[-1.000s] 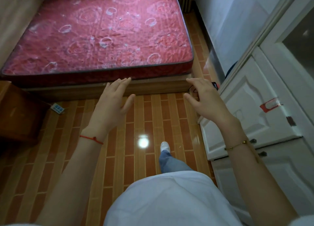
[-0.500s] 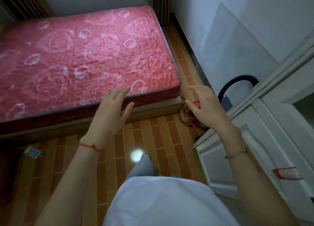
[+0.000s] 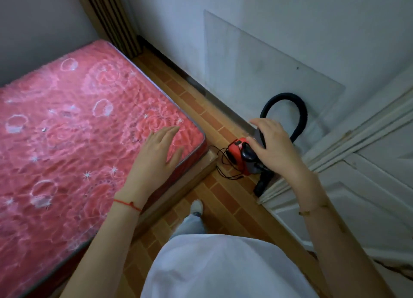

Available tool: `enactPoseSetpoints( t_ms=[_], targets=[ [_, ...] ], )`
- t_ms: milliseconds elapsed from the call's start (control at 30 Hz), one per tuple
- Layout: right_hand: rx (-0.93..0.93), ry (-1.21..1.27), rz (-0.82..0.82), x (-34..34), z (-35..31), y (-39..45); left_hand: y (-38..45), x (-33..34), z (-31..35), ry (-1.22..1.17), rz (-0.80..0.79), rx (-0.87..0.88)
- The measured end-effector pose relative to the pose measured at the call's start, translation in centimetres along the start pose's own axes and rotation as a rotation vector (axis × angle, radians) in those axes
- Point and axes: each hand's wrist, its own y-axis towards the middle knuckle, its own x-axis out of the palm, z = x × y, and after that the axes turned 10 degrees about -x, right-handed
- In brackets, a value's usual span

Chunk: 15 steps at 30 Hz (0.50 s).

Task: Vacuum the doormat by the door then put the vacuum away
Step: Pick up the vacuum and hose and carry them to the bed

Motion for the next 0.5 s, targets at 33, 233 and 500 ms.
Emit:
enactPoseSetpoints(
  t_ms=[33,233,500],
  targets=[
    [0.037,0.001,0.021,0.2,-0.2,0.9,1.8,-0.4,-0.6,0.006,-0.026,0.034],
    [0.23,0.008,0.15,0.3,-0.6,3.5,10.3,-1.8,-1.4,0.018,-0.112,0.233],
    [0.453,0.019,0.22,0.8,1.1,3.4,18.0,0.4,0.4,-0.046,-0.213,0.462]
  ],
)
